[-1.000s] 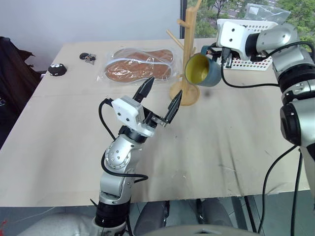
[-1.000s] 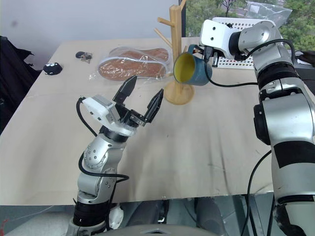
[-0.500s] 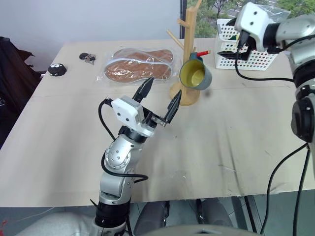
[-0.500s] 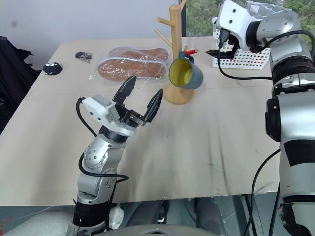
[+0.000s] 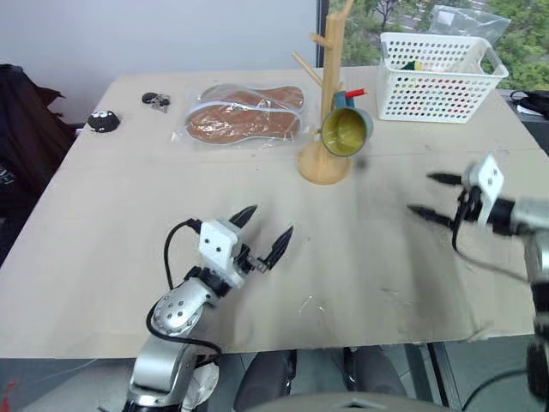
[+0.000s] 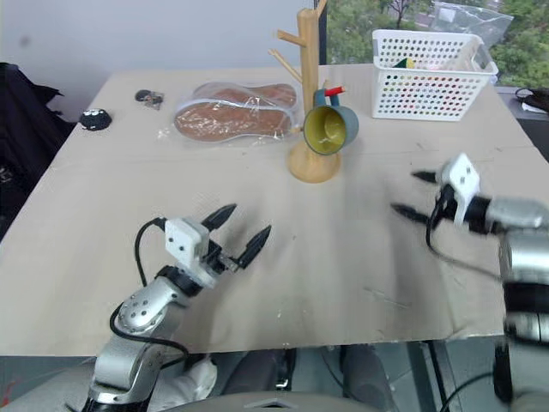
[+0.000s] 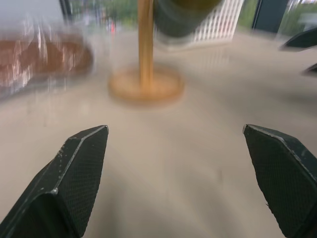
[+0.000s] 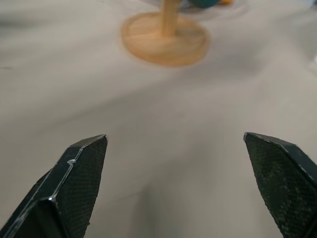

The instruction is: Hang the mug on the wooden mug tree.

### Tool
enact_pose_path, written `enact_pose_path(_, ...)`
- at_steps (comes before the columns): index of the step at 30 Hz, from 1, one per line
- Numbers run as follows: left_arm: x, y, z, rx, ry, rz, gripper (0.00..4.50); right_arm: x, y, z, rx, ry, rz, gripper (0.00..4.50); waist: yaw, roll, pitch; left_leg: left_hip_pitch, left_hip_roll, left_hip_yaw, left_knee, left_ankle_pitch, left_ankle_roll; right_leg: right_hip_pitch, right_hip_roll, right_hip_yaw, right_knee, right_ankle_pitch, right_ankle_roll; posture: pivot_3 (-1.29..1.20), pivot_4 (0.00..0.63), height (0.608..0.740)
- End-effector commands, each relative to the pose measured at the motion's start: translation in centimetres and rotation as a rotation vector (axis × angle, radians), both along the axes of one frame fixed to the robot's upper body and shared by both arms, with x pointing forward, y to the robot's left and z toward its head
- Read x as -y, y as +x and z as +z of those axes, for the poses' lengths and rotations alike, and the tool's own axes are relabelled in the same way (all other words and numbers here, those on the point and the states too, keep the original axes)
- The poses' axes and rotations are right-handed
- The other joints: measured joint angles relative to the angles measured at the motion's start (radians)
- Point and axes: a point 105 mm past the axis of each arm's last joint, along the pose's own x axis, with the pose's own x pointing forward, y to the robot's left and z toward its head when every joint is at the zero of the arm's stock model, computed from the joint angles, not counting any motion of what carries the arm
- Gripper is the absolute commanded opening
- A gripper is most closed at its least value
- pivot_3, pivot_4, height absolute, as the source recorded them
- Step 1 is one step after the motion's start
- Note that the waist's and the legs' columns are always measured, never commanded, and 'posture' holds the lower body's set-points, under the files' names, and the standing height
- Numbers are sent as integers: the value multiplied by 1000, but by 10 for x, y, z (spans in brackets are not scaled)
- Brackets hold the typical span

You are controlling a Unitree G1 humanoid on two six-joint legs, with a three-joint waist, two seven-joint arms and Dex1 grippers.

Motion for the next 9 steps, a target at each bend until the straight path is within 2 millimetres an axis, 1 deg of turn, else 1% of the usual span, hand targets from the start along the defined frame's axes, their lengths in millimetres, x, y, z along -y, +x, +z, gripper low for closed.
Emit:
enact_pose_path(1,-1,-9,-1,-40,8,-31,4500,13,-15,10,131,12,-180,4456,-2,-1,0,2,0,1,1,0,1,2,0,0,0,0,0,0,150,740)
enact_pose_path(3,0,-14,-2,-56,39,-56,4500,11,-37,-11,68,97,-230,4456,1,-3,-1,9,-1,2,1,-1,2,9,0,0,-1,0,0,0,150,740)
enact_pose_path(4,-2,-14,-2,-60,45,-56,4500,7,-50,-22,20,129,-230,4456,4,-3,-1,13,0,0,1,-1,2,14,1,-1,-1,-1,0,0,150,740)
enact_pose_path(5,-3,-14,-2,-62,47,-55,4500,4,-59,-28,-10,145,-229,4456,3,-3,-1,15,1,-1,1,-1,2,17,2,-3,-2,-2,-1,0,150,740)
enact_pose_path(7,-6,-12,-4,-66,57,-45,4500,-1,-70,-32,-37,160,-218,4456,0,-2,-1,15,1,-1,2,-1,2,17,2,-2,-2,-2,-1,0,150,740)
enact_pose_path(9,-7,-11,-4,-64,66,-45,4500,-2,-73,-33,-39,169,-228,4456,-2,-2,-1,15,1,-1,2,-1,2,17,2,-2,-2,-1,-1,0,150,740)
